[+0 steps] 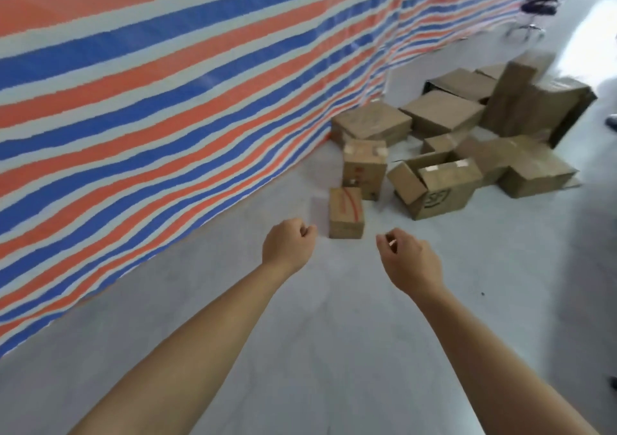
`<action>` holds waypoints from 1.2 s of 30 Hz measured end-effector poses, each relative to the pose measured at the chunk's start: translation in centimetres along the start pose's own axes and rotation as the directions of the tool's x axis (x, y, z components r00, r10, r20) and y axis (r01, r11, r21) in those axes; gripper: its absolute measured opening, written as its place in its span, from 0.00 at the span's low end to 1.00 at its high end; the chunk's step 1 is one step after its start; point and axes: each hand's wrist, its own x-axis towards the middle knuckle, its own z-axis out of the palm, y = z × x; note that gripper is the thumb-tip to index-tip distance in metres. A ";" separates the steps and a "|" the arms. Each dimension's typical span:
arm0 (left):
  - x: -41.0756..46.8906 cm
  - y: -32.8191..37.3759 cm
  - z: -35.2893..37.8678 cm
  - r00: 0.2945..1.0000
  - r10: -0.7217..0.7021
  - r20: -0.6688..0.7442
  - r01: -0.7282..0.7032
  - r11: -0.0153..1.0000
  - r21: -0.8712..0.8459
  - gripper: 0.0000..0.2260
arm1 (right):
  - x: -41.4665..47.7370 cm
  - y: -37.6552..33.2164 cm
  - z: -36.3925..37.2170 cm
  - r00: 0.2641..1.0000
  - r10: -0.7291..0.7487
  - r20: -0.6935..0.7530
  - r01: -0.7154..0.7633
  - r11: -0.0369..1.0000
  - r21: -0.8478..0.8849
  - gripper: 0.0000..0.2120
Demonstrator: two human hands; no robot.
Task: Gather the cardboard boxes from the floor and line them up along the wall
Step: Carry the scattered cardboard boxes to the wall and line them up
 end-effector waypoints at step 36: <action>83.1 20.2 24.3 0.934 -0.288 0.211 0.301 0.953 -0.032 0.21 | 88.8 10.7 4.8 0.956 0.107 0.274 -0.102 0.994 -0.032 0.14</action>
